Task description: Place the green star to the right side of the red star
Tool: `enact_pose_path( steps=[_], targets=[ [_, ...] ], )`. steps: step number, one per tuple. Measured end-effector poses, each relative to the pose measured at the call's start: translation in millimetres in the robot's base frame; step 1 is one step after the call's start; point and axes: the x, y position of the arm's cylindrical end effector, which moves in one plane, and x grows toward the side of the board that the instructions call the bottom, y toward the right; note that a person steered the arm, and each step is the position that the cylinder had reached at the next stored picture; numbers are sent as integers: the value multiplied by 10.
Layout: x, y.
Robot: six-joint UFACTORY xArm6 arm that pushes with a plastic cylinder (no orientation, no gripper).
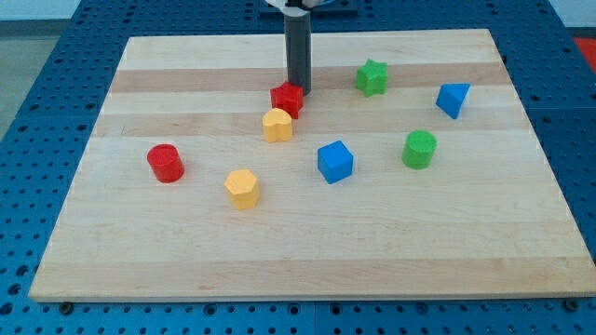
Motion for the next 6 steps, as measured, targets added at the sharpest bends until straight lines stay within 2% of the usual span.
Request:
enact_pose_path(
  steps=[1,2,3,4,5,6],
  targets=[
    [21,27],
    [-138,109],
    [-624,123],
    [-1036,542],
    [-1054,1320],
    [-781,1527]
  ],
)
